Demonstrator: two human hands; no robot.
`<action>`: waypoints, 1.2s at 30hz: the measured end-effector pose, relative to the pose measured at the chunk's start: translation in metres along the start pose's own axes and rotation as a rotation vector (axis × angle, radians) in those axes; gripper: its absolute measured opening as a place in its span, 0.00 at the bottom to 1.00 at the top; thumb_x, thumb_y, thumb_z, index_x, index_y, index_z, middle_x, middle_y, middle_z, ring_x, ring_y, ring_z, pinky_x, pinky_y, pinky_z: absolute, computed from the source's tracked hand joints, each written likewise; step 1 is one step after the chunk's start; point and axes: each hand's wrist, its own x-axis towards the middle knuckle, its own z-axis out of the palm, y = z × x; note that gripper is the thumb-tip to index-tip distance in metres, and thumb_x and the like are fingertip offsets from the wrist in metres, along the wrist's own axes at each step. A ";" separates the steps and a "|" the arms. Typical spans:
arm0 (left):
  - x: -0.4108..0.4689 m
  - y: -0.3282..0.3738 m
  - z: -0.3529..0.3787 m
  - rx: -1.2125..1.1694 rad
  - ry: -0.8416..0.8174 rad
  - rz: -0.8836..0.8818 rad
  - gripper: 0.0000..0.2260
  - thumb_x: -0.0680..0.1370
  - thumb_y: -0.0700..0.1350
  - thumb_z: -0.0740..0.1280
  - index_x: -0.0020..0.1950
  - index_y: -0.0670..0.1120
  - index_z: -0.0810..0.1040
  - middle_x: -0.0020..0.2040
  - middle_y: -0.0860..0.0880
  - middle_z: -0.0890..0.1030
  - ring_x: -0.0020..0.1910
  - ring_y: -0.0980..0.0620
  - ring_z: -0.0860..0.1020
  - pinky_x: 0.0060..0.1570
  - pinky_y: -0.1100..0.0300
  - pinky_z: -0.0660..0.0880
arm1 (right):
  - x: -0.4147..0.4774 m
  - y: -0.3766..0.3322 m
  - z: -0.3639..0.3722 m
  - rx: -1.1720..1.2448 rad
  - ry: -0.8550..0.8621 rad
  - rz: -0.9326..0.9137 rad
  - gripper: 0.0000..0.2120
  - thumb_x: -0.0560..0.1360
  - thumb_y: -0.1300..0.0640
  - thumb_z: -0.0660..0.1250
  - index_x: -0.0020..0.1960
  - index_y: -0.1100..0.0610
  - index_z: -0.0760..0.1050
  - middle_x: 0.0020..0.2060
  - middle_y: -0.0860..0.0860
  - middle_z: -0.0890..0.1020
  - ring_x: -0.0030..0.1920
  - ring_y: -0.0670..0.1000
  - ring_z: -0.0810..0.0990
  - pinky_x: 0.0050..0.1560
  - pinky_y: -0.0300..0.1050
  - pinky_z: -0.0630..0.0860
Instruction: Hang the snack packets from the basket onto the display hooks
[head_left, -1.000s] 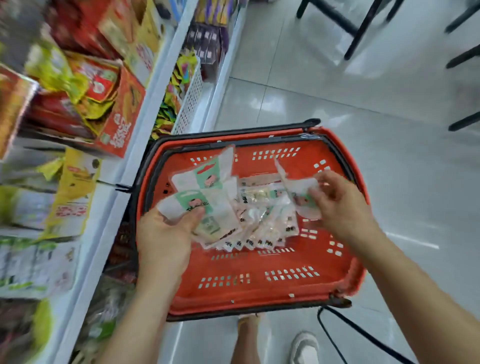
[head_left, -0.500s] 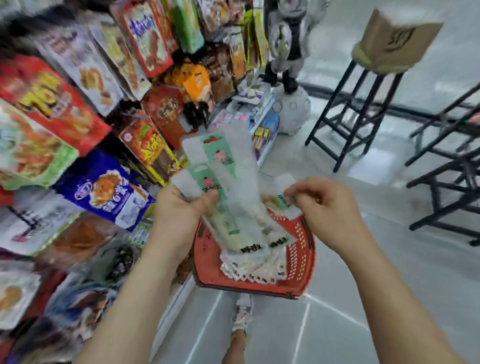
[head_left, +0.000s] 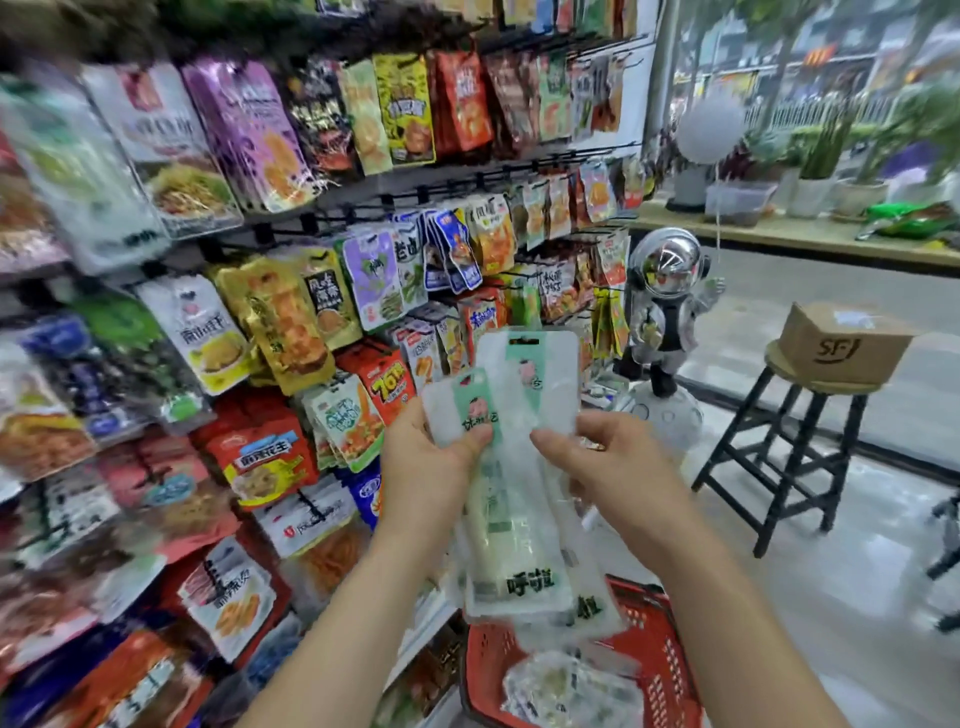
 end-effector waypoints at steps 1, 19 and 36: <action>0.002 0.005 -0.005 0.008 0.034 0.024 0.14 0.75 0.33 0.69 0.55 0.49 0.79 0.46 0.53 0.85 0.44 0.56 0.83 0.38 0.60 0.80 | 0.002 -0.004 0.008 0.000 -0.009 -0.005 0.06 0.76 0.54 0.70 0.45 0.54 0.83 0.38 0.51 0.86 0.33 0.46 0.80 0.34 0.41 0.73; 0.059 0.062 -0.171 -0.260 0.289 0.159 0.14 0.79 0.30 0.62 0.51 0.50 0.77 0.43 0.56 0.85 0.44 0.56 0.83 0.44 0.59 0.80 | 0.065 -0.058 0.181 0.262 -0.418 -0.045 0.04 0.75 0.62 0.67 0.45 0.61 0.80 0.37 0.51 0.85 0.36 0.50 0.83 0.34 0.40 0.79; 0.129 0.134 -0.270 0.352 0.346 0.443 0.31 0.76 0.31 0.67 0.63 0.67 0.70 0.64 0.67 0.72 0.64 0.67 0.70 0.51 0.73 0.72 | 0.180 -0.116 0.249 -0.008 -0.371 -0.451 0.25 0.74 0.61 0.71 0.62 0.39 0.66 0.55 0.43 0.80 0.50 0.42 0.82 0.46 0.43 0.82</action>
